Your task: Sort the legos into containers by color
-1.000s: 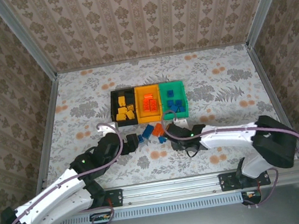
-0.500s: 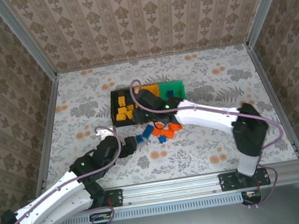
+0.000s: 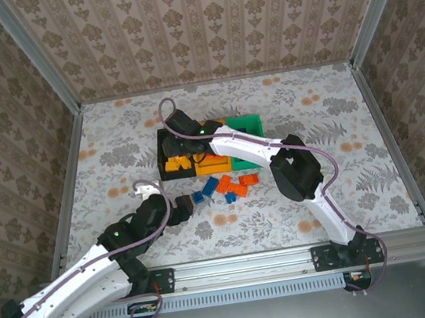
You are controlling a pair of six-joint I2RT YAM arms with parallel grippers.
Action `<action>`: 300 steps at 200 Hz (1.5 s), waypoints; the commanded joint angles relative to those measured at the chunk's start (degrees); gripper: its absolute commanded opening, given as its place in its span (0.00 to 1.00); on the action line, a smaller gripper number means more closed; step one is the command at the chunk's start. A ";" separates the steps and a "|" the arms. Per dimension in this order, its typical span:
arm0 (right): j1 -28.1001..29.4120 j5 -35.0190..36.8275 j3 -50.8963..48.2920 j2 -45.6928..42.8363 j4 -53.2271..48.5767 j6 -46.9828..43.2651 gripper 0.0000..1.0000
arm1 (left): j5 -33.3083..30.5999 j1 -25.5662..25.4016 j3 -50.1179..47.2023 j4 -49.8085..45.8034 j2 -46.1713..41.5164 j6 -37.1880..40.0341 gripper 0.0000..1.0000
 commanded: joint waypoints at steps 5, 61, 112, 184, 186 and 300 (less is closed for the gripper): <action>-0.52 -0.27 4.21 -0.43 -2.56 -0.04 0.69 | 0.35 0.25 -0.39 -1.39 -1.04 -0.82 1.00; -0.50 0.79 -9.41 -14.28 3.10 0.09 0.80 | 0.51 0.27 0.05 0.14 -0.35 -0.22 1.00; -0.27 2.20 -36.86 -34.54 9.20 2.87 0.80 | 2.26 0.59 1.39 5.69 7.06 1.59 1.00; 2.76 6.44 -55.85 -44.72 1.51 2.11 0.73 | 3.23 1.28 2.52 7.87 11.53 1.54 1.00; 2.83 6.54 -55.92 -44.51 1.38 1.90 0.73 | 3.25 1.33 2.51 7.70 11.33 1.52 1.00; 9.83 14.35 -52.19 -30.73 0.13 -0.29 0.57 | 3.65 3.01 -0.48 4.91 5.18 -0.29 1.00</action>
